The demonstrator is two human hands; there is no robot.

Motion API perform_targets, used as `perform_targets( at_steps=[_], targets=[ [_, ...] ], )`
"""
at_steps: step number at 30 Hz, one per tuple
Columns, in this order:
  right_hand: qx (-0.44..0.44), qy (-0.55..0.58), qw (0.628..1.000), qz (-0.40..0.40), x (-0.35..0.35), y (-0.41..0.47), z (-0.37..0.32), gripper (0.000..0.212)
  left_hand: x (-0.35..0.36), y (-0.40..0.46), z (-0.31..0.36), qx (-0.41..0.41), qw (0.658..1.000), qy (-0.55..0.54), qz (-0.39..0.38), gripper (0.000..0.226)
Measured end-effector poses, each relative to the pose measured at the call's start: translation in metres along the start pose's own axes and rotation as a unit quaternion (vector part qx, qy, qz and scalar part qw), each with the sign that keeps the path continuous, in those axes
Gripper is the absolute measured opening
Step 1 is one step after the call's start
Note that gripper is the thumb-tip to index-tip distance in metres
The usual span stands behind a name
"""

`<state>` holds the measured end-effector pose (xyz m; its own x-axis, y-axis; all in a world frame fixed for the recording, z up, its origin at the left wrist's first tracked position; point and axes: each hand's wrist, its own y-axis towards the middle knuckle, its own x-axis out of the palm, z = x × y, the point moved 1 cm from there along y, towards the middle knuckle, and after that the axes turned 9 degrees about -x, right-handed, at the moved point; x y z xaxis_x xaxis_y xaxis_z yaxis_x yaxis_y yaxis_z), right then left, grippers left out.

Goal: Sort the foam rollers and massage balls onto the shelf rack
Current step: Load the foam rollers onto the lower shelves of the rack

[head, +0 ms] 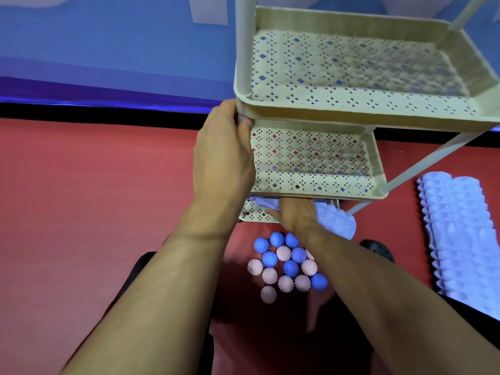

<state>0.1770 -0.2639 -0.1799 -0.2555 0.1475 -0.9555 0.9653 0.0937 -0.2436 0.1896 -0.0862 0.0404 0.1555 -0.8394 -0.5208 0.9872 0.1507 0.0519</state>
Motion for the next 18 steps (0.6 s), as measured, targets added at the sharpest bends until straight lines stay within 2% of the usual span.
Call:
perform_targets(
  at_steps=[2,4,8,11,15,18],
  targets=[
    [0.027,0.027,0.999,0.029,0.010,0.001,0.000,0.073,0.000,0.001,0.000,0.003,1.000,-0.001,-0.001,0.020],
    [0.027,0.025,0.998,0.045,0.020,-0.002,0.003,0.082,0.001,0.001,-0.001,0.008,1.000,-0.002,0.000,0.021],
    [0.008,0.007,1.000,-0.007,0.022,-0.008,0.010,0.075,0.001,0.000,-0.001,0.015,1.000,-0.001,0.007,0.022],
    [0.042,-0.029,0.997,-0.058,0.029,-0.016,0.024,0.076,0.001,0.000,0.000,0.014,1.000,0.003,0.008,0.020],
    [0.112,0.016,0.993,-0.041,0.034,-0.019,0.036,0.096,0.001,0.000,0.000,0.014,1.000,0.007,0.006,0.019],
    [0.124,0.046,0.991,0.001,0.031,-0.015,0.041,0.090,0.002,0.001,0.000,0.016,1.000,0.008,0.010,0.020]
  ],
)
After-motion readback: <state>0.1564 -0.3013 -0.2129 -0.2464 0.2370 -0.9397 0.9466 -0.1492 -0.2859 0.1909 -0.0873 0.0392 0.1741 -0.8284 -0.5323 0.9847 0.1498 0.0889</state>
